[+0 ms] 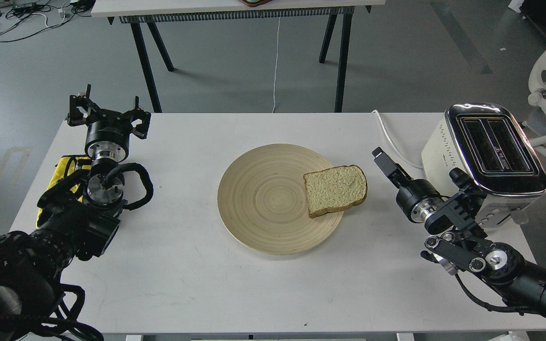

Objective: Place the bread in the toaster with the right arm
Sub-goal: 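Reach the right gripper to the bread slice edge and grasp it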

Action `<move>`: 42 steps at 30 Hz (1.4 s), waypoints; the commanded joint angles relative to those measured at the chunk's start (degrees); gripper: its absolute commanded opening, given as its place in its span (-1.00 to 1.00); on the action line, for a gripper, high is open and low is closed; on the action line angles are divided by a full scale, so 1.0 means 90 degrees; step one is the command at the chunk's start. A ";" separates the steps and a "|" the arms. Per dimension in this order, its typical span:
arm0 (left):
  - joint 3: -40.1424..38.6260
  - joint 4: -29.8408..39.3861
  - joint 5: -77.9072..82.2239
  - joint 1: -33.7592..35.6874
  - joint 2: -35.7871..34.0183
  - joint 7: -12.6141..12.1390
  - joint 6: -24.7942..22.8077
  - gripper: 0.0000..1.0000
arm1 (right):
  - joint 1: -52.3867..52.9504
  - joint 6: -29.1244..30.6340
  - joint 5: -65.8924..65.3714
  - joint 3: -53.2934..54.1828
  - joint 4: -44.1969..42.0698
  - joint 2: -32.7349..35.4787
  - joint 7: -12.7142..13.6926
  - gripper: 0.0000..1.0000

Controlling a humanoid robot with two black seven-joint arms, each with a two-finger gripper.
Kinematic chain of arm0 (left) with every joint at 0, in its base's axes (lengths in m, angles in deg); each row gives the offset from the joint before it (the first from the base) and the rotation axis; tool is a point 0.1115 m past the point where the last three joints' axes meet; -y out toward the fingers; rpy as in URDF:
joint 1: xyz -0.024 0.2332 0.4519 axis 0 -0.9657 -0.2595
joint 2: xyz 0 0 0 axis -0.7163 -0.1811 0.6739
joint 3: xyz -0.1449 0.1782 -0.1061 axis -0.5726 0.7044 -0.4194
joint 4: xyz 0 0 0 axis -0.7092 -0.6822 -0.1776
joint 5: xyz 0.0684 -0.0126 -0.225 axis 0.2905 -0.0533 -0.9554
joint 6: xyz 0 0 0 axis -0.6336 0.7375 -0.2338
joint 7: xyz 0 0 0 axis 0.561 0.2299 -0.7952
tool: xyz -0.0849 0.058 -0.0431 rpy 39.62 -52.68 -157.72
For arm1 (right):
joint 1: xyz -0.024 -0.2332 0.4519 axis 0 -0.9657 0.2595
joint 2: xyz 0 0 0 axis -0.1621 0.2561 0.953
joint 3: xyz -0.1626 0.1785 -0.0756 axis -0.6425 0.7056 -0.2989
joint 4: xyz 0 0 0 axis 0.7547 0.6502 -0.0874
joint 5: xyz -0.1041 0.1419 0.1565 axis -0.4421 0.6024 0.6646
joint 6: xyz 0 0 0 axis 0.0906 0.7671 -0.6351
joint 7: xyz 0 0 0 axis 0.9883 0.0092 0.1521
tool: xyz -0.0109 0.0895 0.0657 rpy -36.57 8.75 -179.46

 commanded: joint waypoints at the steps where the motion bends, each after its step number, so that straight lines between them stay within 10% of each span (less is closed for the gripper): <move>1: -0.0003 -0.0007 0.0000 0.0001 0.0000 -0.0002 0.0000 1.00 | -0.0144 0.0007 0.0002 -0.0005 -0.0012 -0.0218 -0.0011 0.97; 42: -0.0003 0.0003 0.0000 0.0001 0.0000 -0.0002 0.0000 1.00 | -0.0311 -0.0012 -0.0017 -0.0015 -0.0003 -0.0482 -0.0070 -0.37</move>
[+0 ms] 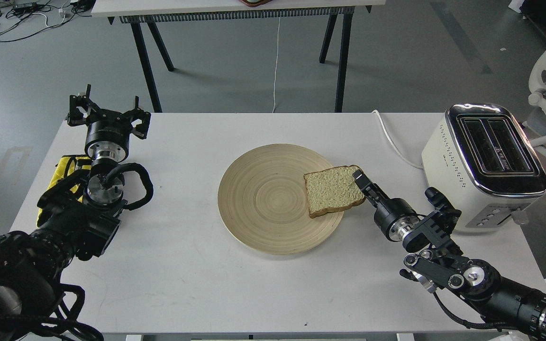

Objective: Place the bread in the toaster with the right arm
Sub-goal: 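Reach the right gripper to the bread slice edge and grasp it, then lift the bread slice off the plate with the right gripper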

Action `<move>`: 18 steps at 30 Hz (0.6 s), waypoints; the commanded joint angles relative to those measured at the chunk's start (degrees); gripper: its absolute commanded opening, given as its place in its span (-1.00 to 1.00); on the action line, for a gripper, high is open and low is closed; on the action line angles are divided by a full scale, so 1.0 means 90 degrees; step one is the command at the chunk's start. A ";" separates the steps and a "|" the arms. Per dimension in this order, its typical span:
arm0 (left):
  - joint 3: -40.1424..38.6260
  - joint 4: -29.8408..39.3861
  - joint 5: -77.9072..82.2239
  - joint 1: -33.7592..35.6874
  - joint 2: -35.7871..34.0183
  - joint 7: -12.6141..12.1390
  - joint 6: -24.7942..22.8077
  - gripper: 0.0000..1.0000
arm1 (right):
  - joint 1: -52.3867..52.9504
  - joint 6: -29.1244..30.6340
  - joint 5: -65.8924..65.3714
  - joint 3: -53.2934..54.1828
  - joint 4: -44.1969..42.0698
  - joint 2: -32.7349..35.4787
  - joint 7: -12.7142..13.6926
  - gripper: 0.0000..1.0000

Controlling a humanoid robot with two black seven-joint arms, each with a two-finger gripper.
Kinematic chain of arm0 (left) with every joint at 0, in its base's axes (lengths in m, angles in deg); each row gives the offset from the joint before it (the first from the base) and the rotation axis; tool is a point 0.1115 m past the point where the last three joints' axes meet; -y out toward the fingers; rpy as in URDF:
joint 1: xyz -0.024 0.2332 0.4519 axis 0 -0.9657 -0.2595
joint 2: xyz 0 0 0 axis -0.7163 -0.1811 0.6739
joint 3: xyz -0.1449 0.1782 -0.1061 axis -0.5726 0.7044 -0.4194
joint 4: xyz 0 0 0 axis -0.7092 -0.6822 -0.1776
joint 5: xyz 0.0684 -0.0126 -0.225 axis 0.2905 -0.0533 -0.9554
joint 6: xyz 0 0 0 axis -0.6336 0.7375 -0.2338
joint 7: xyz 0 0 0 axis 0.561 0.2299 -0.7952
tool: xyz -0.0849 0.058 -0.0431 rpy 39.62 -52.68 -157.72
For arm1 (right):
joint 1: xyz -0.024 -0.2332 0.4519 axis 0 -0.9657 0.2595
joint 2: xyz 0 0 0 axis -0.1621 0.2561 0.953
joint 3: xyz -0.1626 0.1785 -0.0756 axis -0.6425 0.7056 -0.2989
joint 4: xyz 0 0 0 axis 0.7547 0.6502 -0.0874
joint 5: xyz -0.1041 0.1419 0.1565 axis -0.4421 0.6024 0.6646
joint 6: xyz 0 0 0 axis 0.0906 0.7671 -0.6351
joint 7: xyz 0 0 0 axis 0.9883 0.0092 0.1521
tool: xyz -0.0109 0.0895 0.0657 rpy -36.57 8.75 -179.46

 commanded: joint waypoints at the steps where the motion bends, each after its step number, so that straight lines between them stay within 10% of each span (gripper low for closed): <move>1: 0.0009 -0.0004 0.0000 0.0000 0.0000 0.0000 0.0000 1.00 | -0.0001 -0.0010 0.0000 0.0003 0.0001 0.0002 0.0000 -0.40; 18: 0.0000 0.0005 0.0000 0.0000 0.0000 0.0000 0.0000 1.00 | 0.0038 -0.0489 0.0059 0.0383 0.0206 -0.0018 -0.0273 -0.63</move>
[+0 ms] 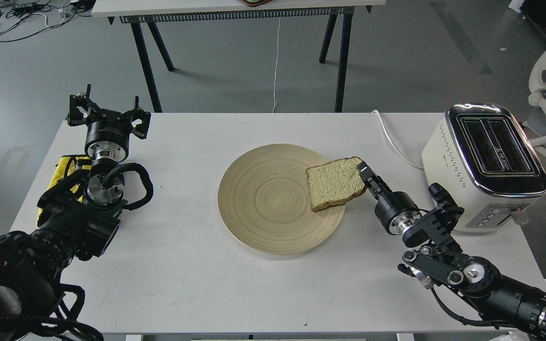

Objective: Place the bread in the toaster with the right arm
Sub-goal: 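Lift the bread slice off the plate with the right gripper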

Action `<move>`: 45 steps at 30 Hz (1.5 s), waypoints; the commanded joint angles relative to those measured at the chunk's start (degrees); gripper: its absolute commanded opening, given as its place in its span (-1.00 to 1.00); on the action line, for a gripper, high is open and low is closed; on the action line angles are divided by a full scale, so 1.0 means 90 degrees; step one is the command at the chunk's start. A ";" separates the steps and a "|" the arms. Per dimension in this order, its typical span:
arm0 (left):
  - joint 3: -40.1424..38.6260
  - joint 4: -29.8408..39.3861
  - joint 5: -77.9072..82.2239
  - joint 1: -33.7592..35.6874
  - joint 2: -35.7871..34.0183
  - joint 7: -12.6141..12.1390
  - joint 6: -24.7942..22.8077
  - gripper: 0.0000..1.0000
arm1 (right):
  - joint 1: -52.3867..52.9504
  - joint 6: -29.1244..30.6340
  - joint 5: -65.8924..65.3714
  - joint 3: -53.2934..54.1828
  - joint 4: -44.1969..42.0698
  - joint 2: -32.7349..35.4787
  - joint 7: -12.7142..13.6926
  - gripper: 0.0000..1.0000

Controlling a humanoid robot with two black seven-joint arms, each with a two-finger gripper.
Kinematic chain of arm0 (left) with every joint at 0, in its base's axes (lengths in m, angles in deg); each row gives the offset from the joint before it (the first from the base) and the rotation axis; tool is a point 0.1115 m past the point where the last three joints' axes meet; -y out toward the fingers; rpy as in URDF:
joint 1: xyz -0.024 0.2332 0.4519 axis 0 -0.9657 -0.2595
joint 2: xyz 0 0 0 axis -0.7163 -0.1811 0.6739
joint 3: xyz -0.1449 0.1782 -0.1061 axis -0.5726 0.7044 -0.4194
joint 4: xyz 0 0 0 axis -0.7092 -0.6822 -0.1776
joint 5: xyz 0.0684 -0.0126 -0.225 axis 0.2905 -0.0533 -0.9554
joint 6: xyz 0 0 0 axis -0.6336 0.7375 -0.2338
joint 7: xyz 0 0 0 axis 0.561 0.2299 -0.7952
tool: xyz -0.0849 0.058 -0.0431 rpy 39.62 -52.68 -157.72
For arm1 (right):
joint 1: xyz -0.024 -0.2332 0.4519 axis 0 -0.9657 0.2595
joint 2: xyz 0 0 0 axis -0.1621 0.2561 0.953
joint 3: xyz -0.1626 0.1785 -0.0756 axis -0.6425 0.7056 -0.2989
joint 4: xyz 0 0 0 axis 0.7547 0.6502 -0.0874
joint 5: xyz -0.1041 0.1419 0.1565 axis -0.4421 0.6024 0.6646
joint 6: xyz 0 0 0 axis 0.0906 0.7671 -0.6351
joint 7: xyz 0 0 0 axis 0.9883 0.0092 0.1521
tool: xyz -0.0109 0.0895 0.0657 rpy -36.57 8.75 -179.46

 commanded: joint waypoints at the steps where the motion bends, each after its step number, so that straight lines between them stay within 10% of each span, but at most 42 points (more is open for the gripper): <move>1: 0.0005 0.0004 0.0000 0.0000 0.0000 0.0000 0.0000 1.00 | 0.0003 -0.0085 0.0002 0.0307 0.0159 0.0008 -0.0056 -0.64; 10: -0.0004 -0.0006 0.0000 0.0000 0.0000 0.0000 0.0000 1.00 | 0.0042 -0.0120 0.0002 0.1108 0.1086 0.0300 -0.0115 -0.64; 24: -0.0004 0.0004 0.0000 0.0000 0.0000 0.0000 0.0000 1.00 | 0.0062 -0.0120 0.0002 0.2173 0.2825 0.3014 -0.0027 -0.64; 45: 0.0005 -0.0006 0.0000 0.0000 0.0000 0.0000 0.0000 1.00 | -0.0036 -0.0120 -0.0096 0.1315 0.2884 0.5985 -0.0115 -0.65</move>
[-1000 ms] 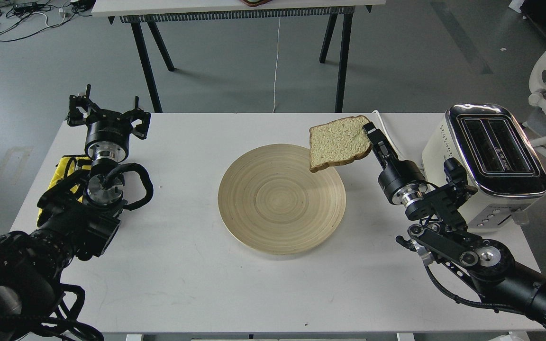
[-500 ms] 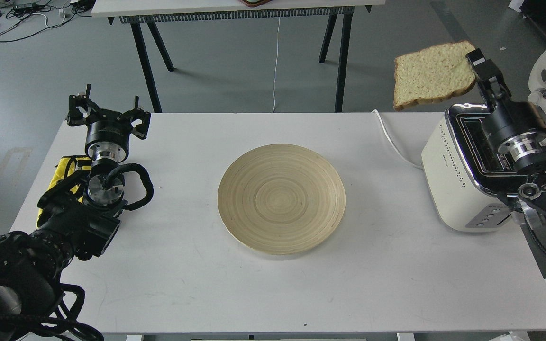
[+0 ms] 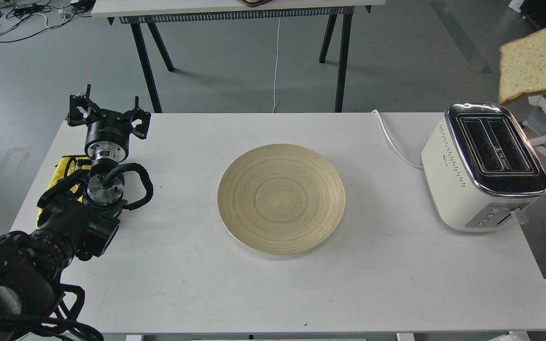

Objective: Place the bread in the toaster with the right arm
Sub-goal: 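Lift the bread slice off the plate with the right gripper, then lower the held bread slice into the toaster slot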

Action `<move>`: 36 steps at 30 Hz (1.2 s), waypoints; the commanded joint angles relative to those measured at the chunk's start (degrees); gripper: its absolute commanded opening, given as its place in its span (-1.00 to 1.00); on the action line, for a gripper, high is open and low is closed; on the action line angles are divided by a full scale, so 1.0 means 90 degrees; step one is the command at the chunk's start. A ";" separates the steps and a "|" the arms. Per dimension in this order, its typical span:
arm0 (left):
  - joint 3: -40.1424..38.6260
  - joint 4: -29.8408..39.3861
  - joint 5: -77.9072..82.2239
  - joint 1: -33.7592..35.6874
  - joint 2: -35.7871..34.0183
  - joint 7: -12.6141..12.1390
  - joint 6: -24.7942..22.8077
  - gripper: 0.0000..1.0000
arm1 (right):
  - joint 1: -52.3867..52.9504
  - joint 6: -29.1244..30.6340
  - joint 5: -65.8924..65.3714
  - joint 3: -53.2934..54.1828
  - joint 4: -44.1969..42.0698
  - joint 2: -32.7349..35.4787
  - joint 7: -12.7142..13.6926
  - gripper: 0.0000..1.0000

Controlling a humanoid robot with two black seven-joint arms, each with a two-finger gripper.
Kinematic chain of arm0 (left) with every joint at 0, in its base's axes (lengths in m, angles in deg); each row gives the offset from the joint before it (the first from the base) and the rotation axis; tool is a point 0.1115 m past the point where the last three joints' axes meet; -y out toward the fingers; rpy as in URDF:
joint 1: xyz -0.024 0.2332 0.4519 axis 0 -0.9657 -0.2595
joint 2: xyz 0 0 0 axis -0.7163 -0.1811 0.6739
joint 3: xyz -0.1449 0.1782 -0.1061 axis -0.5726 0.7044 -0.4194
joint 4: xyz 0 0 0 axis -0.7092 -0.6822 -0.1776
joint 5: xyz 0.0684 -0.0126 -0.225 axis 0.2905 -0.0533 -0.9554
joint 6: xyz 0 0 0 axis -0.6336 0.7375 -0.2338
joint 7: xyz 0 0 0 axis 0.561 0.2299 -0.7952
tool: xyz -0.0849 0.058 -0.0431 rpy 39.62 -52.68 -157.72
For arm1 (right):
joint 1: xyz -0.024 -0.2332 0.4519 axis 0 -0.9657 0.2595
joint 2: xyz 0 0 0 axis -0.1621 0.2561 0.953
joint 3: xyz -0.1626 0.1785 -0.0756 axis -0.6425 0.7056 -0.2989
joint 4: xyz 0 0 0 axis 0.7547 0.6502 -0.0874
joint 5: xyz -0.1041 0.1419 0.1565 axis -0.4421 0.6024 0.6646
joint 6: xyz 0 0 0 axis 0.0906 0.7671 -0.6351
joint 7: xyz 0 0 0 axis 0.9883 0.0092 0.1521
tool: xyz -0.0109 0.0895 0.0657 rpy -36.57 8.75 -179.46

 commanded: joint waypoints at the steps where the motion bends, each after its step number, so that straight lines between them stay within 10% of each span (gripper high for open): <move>1: 0.0006 -0.0005 0.0000 -0.0001 0.0000 -0.0001 0.0000 1.00 | 0.0000 -0.0001 -0.0009 -0.0347 -0.0037 0.0144 0.0000 -0.65; 36: 0.0006 -0.0005 0.0000 -0.0001 0.0000 0.0009 0.0000 1.00 | -0.0010 -0.0001 -0.0263 -0.1217 -0.0437 -0.0510 0.0000 -0.65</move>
